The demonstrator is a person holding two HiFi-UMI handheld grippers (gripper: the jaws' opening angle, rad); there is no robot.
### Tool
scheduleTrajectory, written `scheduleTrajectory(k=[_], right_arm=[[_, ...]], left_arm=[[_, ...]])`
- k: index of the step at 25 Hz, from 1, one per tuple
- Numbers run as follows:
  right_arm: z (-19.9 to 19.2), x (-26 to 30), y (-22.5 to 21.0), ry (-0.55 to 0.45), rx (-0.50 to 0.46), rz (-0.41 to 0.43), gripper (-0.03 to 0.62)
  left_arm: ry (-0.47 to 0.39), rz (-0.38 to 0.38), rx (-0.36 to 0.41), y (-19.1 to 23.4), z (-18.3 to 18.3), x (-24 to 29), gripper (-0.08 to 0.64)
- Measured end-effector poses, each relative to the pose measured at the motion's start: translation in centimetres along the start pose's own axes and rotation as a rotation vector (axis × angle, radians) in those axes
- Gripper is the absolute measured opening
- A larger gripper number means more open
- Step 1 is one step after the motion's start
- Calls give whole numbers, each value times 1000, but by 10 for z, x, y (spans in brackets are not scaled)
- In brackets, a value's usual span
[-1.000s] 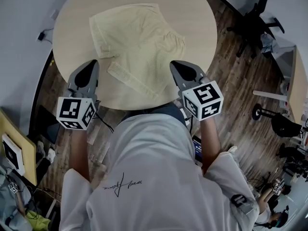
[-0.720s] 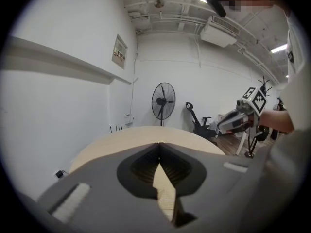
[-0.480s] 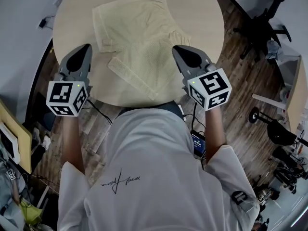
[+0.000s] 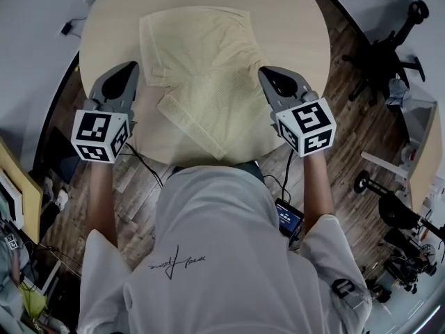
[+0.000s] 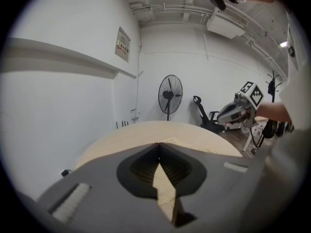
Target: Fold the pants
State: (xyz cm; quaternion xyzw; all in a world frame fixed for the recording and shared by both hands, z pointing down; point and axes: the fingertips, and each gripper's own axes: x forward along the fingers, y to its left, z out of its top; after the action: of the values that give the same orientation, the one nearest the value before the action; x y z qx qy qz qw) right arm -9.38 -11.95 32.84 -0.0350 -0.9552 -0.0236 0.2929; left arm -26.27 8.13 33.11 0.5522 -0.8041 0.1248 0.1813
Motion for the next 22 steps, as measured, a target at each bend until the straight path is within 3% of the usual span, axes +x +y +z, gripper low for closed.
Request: scheduleTrajectory(k=[8,14,19,22], right_arm=[[-2,37,-33,68,-84,23,0],[-10,67,-54,134,-103,56,0],[-23,84,-74,180,-127,69,0],[-26,98,-97,195,-100,18,0]], left_arm=[[9,-2,-5,17,5,31,49],[71,22,49,34,-9,55,49],[117,35,3,48,-30,77,49],[145,33,-39,52,-37,92,49]])
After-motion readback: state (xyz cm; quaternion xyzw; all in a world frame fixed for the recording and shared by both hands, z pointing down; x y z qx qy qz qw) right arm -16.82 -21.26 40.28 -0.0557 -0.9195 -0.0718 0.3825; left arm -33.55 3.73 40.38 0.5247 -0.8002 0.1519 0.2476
